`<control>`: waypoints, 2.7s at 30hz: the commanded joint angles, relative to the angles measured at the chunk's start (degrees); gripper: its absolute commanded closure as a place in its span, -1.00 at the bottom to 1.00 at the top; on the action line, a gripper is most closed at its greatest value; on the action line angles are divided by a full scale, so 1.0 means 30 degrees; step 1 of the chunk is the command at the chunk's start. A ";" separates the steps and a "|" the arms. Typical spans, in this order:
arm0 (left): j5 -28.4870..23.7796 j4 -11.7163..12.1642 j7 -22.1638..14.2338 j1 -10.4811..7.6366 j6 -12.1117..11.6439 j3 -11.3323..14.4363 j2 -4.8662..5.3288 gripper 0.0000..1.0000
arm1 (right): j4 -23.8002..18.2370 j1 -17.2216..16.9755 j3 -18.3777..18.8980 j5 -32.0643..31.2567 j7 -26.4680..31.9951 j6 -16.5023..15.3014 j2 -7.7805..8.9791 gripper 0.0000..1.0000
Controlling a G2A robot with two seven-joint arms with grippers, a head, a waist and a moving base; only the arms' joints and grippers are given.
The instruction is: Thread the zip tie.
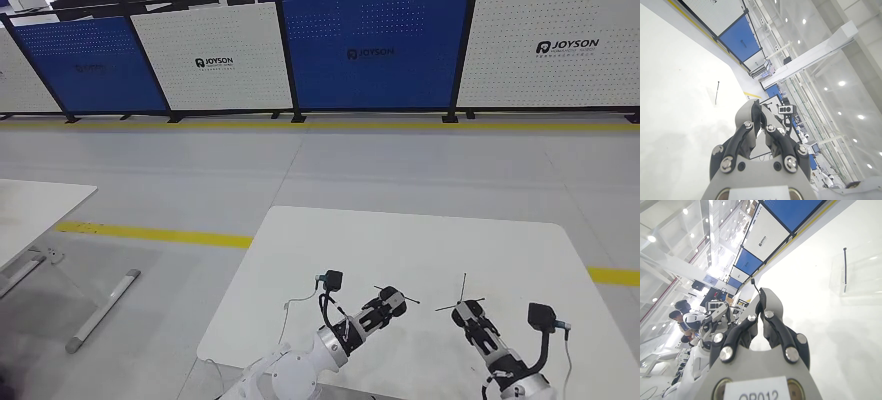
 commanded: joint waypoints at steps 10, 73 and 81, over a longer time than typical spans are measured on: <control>0.1676 0.1091 -0.0432 0.0072 -0.1209 -0.0345 0.0200 1.00 | -0.0009 0.0010 -0.0097 -0.0065 0.0129 0.0119 -0.0008 1.00; -0.0680 0.1487 -0.0954 0.0252 -0.0707 -0.0734 0.0252 1.00 | 0.0179 0.0238 -0.1394 -0.0940 -0.0505 -0.0219 -0.0176 1.00; -0.0680 0.1487 -0.0954 0.0252 -0.0707 -0.0734 0.0252 1.00 | -0.0105 0.0727 -0.1620 -0.1932 -0.0555 0.0740 -0.0218 1.00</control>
